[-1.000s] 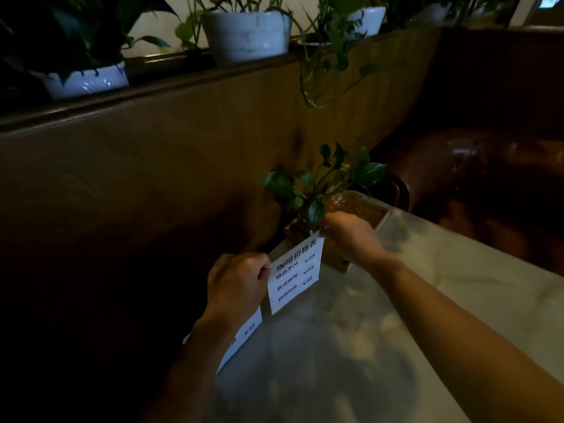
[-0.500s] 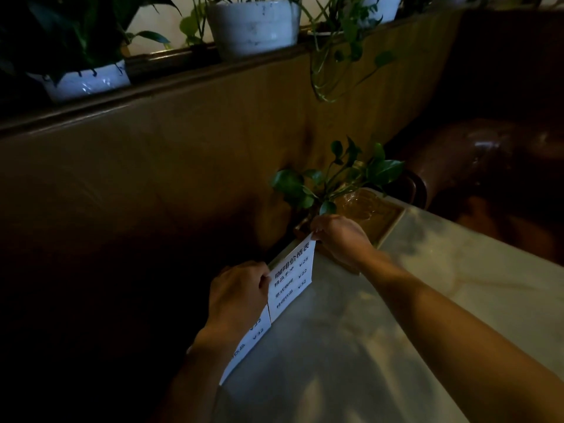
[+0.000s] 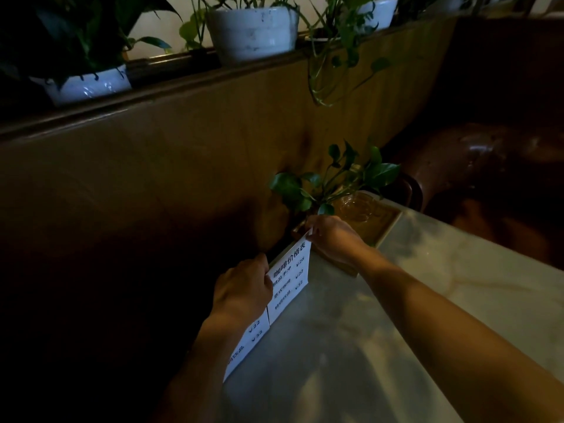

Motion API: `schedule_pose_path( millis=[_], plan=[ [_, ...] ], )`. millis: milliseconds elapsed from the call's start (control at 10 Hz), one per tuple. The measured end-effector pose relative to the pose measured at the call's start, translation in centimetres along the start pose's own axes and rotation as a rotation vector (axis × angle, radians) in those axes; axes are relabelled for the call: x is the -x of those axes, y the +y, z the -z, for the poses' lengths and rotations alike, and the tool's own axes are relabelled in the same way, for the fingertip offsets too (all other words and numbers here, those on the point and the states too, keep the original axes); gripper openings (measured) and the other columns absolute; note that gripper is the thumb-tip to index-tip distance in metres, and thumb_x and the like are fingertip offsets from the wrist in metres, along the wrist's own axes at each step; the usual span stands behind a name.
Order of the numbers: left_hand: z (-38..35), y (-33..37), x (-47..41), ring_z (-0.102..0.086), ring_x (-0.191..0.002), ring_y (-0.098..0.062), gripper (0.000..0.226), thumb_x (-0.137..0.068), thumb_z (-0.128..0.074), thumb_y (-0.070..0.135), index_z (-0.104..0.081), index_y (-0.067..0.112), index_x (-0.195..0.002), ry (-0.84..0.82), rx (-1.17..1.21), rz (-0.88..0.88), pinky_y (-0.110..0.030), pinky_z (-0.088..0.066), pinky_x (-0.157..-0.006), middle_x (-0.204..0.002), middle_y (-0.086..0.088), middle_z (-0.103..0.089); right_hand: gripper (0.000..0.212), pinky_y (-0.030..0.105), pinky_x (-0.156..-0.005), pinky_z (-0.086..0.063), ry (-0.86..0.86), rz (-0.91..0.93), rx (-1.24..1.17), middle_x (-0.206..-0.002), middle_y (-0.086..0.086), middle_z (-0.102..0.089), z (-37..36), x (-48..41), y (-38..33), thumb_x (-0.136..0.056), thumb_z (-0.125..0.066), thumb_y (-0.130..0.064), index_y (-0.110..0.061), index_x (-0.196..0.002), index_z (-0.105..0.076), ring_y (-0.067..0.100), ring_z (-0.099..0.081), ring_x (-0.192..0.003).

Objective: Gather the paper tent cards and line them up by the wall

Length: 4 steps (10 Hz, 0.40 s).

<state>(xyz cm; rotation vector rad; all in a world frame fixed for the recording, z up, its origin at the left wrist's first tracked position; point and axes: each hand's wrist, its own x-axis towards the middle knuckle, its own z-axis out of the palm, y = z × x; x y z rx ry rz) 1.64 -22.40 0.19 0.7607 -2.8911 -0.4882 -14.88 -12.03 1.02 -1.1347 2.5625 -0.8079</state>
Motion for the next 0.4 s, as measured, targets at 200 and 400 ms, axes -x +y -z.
schedule_pose_path(
  millis=[200,400],
  plan=[
    [0.22,0.02,0.01,-0.066,-0.091,-0.024,0.012,-0.091,-0.044,0.031,-0.040,0.023,-0.083,-0.022,-0.019,-0.003,-0.030,-0.054,-0.073,-0.111,-0.008,-0.066,0.040,0.049,-0.077,-0.054,0.002,0.021,0.100,-0.110,0.015,-0.060,-0.20,0.37,0.20,-0.080,-0.061,-0.015,-0.020,-0.117,-0.046,0.029,-0.060,-0.094],
    [0.49,0.48,-0.20,-0.064,-0.092,-0.022,0.010,-0.089,-0.047,0.033,-0.046,0.024,-0.090,0.034,0.039,-0.017,-0.028,-0.052,-0.071,-0.108,-0.005,-0.065,0.048,0.043,-0.086,-0.049,0.060,0.030,0.139,-0.116,0.010,-0.055,0.40,0.69,0.70,-0.077,-0.064,-0.022,-0.022,-0.120,-0.042,0.028,-0.055,-0.103]
  ],
)
